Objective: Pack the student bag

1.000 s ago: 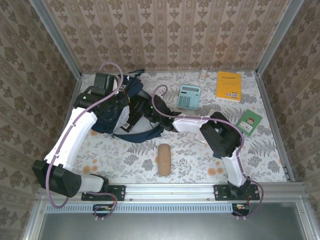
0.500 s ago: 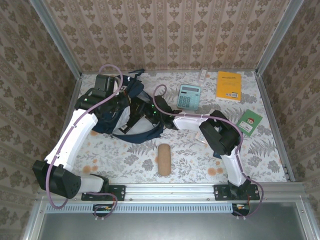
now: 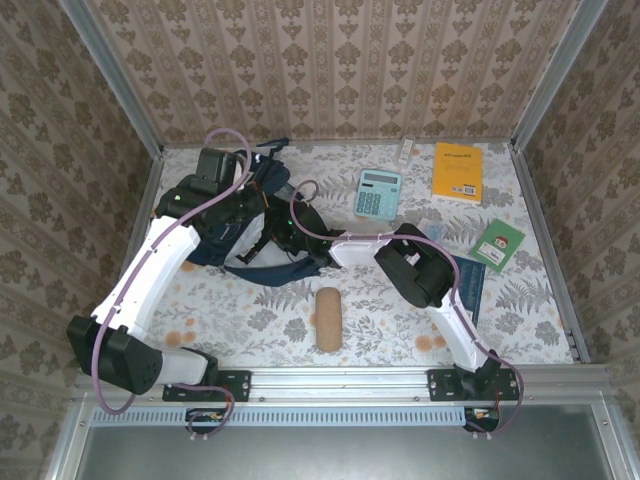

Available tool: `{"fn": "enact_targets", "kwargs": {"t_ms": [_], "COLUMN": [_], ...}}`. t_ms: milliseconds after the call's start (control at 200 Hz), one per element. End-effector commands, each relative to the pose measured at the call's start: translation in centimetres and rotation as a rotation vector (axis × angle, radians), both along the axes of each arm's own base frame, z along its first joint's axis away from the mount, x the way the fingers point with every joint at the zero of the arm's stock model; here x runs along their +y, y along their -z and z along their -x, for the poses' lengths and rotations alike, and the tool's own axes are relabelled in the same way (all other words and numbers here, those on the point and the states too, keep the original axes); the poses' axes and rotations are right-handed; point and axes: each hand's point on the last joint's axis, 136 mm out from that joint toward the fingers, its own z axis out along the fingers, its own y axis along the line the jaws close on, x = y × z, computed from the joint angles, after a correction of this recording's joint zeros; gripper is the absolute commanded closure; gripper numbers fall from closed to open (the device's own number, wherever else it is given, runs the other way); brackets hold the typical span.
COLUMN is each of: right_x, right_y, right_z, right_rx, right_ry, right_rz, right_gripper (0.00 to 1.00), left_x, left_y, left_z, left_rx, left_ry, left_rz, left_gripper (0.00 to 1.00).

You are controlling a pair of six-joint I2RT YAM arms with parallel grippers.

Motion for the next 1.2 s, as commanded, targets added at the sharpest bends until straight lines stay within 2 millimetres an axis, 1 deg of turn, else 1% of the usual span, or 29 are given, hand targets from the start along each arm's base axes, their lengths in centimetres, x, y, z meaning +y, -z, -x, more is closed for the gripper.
{"fn": "enact_targets", "kwargs": {"t_ms": [0,10,160,270,320,375,480,630,750,880,975,1030,1085,1120,1150,1195], "right_x": [1.2,1.2,0.5,0.4,0.6,1.1,2.1,3.1,3.7,4.0,3.7,3.6,3.2,3.0,2.9,2.7], "right_y": [-3.8,-3.9,-7.3,-9.8,-10.4,-10.6,-9.7,-6.8,-4.9,-3.4,-1.5,-1.1,-0.4,-0.4,-0.5,-0.9], "right_z": [-1.5,-1.5,-2.3,-3.3,-3.7,-4.0,-4.7,-6.0,-6.8,-7.9,-8.3,-8.6,-8.6,-8.6,-8.5,-8.3], "right_rx": [-0.089,-0.094,-0.18,-0.226,-0.236,-0.237,-0.222,-0.174,-0.147,-0.113,-0.063,-0.057,-0.035,-0.03,-0.031,-0.034], "right_ry": [0.013,0.011,-0.004,-0.02,-0.027,-0.036,-0.048,-0.039,-0.034,-0.014,0.006,0.003,0.012,0.011,0.005,-0.001], "right_rz": [-0.136,-0.142,-0.266,-0.371,-0.388,-0.381,-0.331,-0.27,-0.223,-0.168,-0.104,-0.084,-0.058,-0.048,-0.046,-0.047], "right_gripper": [0.98,1.0,1.0,1.0,1.0,1.0,1.0,1.0,1.0,1.0,1.0,1.0,0.95,0.91,0.84,0.68], "left_x": [-0.9,-0.8,-0.1,-0.1,-0.3,-0.4,-0.8,-1.2,-1.7,-1.9,-1.8,-1.8,-1.7,-1.6,-1.5,-1.3], "left_y": [-4.7,-4.8,-4.9,-4.9,-5.0,-5.0,-5.3,-6.1,-6.9,-7.5,-7.7,-7.6,-7.4,-7.3,-7.2,-6.9], "left_z": [-0.5,-0.5,0.0,0.3,0.4,0.5,0.9,1.3,1.7,2.0,2.1,2.1,2.0,2.0,1.9,1.8], "left_rx": [-0.121,-0.123,-0.121,-0.119,-0.117,-0.112,-0.108,-0.121,-0.137,-0.144,-0.147,-0.147,-0.142,-0.142,-0.139,-0.137], "left_ry": [0.01,0.01,0.012,0.022,0.033,0.041,0.063,0.096,0.129,0.147,0.153,0.153,0.151,0.148,0.144,0.136], "left_rz": [0.069,0.067,0.037,0.038,0.045,0.05,0.056,0.063,0.075,0.082,0.076,0.073,0.068,0.065,0.061,0.053], "left_gripper": [1.0,1.0,1.0,1.0,1.0,1.0,1.0,1.0,1.0,1.0,1.0,1.0,1.0,1.0,1.0,1.0]}}
